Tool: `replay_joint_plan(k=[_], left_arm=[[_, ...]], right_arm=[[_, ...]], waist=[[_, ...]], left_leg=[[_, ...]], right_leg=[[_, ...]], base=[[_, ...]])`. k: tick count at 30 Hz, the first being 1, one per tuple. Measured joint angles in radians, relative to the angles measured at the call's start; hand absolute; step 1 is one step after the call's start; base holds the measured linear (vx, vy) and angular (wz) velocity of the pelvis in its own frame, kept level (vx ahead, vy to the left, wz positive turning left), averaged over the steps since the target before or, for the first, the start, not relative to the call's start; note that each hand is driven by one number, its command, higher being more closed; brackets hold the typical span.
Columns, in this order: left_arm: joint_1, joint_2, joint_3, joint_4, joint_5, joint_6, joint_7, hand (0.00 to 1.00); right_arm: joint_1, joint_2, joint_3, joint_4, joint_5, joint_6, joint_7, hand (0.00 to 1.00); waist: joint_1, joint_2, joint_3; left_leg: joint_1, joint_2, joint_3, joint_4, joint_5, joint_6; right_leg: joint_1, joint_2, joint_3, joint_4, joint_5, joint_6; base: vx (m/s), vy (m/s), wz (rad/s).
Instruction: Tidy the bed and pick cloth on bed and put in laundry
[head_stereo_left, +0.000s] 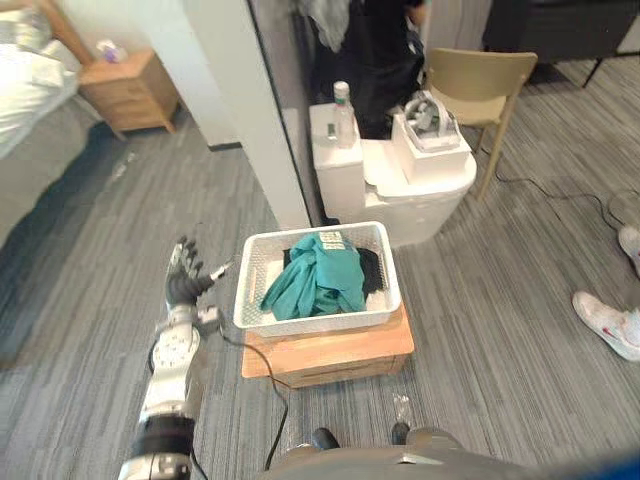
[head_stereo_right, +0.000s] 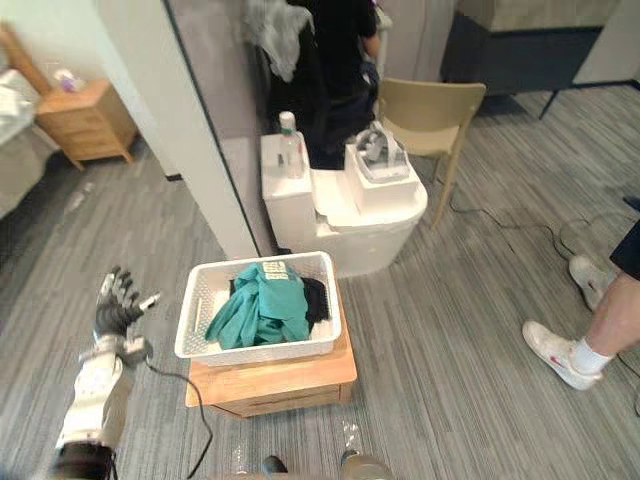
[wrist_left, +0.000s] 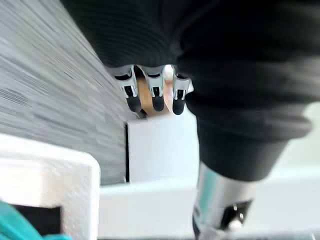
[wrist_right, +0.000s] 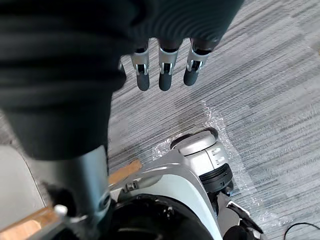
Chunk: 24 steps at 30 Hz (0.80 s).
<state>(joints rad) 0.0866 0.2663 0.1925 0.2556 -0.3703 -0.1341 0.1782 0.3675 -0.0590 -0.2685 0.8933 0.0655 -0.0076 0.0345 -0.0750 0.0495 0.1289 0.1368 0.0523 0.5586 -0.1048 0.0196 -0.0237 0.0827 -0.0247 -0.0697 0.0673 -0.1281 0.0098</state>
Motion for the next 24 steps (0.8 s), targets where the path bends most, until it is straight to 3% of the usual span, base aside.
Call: replay_joint_plan(k=[4,6,9,12,14,19,24], left_arm=[[0.110,-0.055,0.040,0.004,-0.094,0.015,-0.013,0.00],[0.182,-0.098,0.067,0.052,-0.151,0.032,-0.061,0.00],[0.223,-0.144,0.098,0.205,-0.144,0.069,-0.122,0.00],[0.292,-0.216,0.145,0.421,-0.021,0.086,-0.198,0.00],[0.305,-0.238,0.170,0.519,0.065,0.078,-0.227,0.00],[0.314,-0.276,0.229,0.644,0.265,0.071,-0.268,0.00],[0.290,-0.286,0.239,0.684,0.379,0.077,-0.269,0.00]], right_arm=[[0.007,0.001,0.011,0.000,-0.003,-0.005,-0.022,0.00],[0.004,0.002,0.026,0.000,-0.003,-0.012,-0.042,0.00],[0.008,0.002,0.044,0.001,-0.003,-0.031,-0.058,0.00],[0.013,0.014,0.047,0.019,-0.003,-0.105,-0.080,0.00],[0.015,0.024,0.046,0.034,-0.002,-0.129,-0.086,0.00],[0.021,0.019,0.044,0.043,-0.014,-0.134,-0.087,0.00],[0.021,0.009,0.051,0.069,0.014,-0.141,-0.085,0.00]], waist=[[0.029,-0.021,-0.019],[0.043,-0.033,-0.035],[0.066,-0.041,-0.043],[0.072,-0.049,-0.056],[0.079,-0.054,-0.059],[0.091,-0.045,-0.072],[0.092,-0.029,-0.080]], left_leg=[[0.004,-0.012,-0.022,0.000,-0.011,0.015],[0.006,-0.024,-0.024,0.000,-0.024,0.020],[0.025,-0.040,-0.034,0.000,-0.036,0.021],[0.044,-0.059,-0.042,0.000,-0.055,0.024],[0.056,-0.063,-0.045,0.000,-0.059,0.028],[0.061,-0.071,-0.048,0.000,-0.062,0.029],[0.080,-0.067,-0.054,-0.001,-0.061,0.027]], right_leg=[[0.022,-0.015,-0.030,-0.003,-0.007,0.010],[0.036,-0.028,-0.043,-0.013,-0.008,0.019],[0.067,-0.045,-0.054,-0.009,-0.009,0.026],[0.087,-0.065,-0.068,-0.006,-0.019,0.041],[0.100,-0.069,-0.082,-0.006,-0.020,0.043],[0.104,-0.077,-0.087,-0.006,-0.032,0.050],[0.120,-0.073,-0.097,-0.006,-0.042,0.045]], base=[[0.01,0.035,0.22],[0.06,0.085,0.19],[0.12,0.110,0.12],[0.11,0.095,0.07],[0.07,0.045,0.03],[0.04,0.014,0.01],[-0.01,-0.023,0.04]])
